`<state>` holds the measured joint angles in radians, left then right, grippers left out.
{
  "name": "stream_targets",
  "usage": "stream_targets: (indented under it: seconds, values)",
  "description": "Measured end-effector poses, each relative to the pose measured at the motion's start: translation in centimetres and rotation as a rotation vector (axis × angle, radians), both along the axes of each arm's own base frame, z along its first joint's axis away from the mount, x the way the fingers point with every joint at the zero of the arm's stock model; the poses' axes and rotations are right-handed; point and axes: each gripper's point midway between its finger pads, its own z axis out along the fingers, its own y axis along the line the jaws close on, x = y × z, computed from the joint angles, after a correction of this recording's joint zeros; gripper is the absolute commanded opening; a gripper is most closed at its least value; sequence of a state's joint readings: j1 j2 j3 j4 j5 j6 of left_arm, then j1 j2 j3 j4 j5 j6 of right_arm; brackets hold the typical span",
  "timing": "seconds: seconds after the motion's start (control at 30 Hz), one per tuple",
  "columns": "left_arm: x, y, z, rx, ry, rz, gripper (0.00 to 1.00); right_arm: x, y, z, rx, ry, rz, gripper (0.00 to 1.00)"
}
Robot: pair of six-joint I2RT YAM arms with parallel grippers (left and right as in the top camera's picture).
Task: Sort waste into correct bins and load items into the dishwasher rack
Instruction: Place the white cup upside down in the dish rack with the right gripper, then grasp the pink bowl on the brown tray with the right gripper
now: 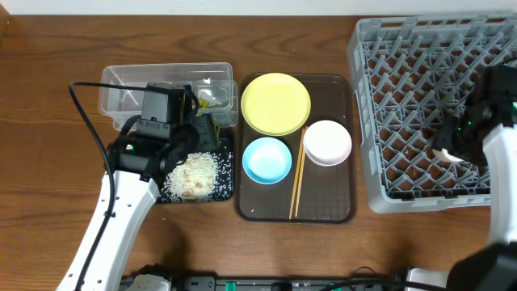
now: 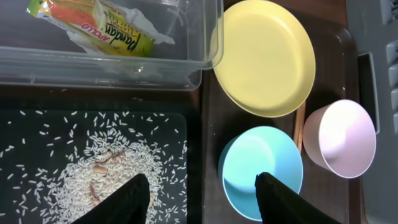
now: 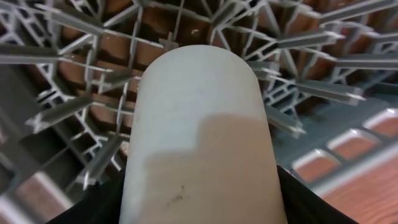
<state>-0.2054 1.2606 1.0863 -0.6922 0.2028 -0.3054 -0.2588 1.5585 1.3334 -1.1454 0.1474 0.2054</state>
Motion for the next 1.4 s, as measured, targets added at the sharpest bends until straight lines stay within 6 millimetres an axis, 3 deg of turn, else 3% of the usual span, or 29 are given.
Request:
stream_targets:
  seconds: [0.2, 0.33, 0.4, 0.47, 0.5, 0.7, 0.87, 1.0, 1.1, 1.23, 1.4]
  values:
    - [0.0, 0.0, 0.0, 0.000, 0.000, 0.000, 0.58, 0.3, 0.0, -3.5, 0.034, 0.105, 0.001, 0.02]
    - [0.0, 0.0, 0.0, 0.000, 0.001, 0.000, 0.58, 0.5, -0.1, -4.8, 0.043, 0.138, -0.003, 0.16]
    - [0.0, 0.0, 0.0, 0.000, 0.001, 0.000, 0.58, 0.6, 0.0, -4.9, 0.050, 0.138, -0.004, 0.37]
    - [0.0, 0.0, 0.0, 0.001, 0.001, 0.000, 0.58, 0.6, 0.0, -5.1, 0.054, 0.140, -0.005, 0.72]
    - [0.0, 0.0, 0.0, 0.001, 0.001, 0.000, 0.58, 0.5, 0.0, -5.1, 0.057, 0.141, -0.011, 0.75]
    - [0.0, 0.0, 0.0, 0.001, 0.002, 0.000, 0.58, 0.4, 0.6, -4.4, 0.098, 0.139, -0.012, 0.75]
    - [-0.1, 0.0, -0.1, 0.002, 0.007, 0.000, 0.58, 3.2, 1.8, 0.6, 0.135, -0.068, 0.048, 0.72]
    - [-0.1, 0.0, -0.1, 0.002, 0.007, 0.000, 0.58, 5.3, 6.0, 5.6, 0.213, -0.273, 0.226, 0.71]
    - [-0.1, 0.0, -0.1, 0.002, 0.007, 0.000, 0.58, 5.7, 10.0, 6.7, 0.270, -0.308, 0.360, 0.70]
    - [-0.1, 0.0, -0.1, 0.002, 0.007, 0.000, 0.58, 6.1, 15.3, 5.4, 0.322, -0.278, 0.518, 0.67]
    - [-0.2, 0.0, -0.1, 0.002, 0.008, 0.000, 0.59, 6.0, 19.9, 1.0, 0.310, -0.166, 0.644, 0.66]
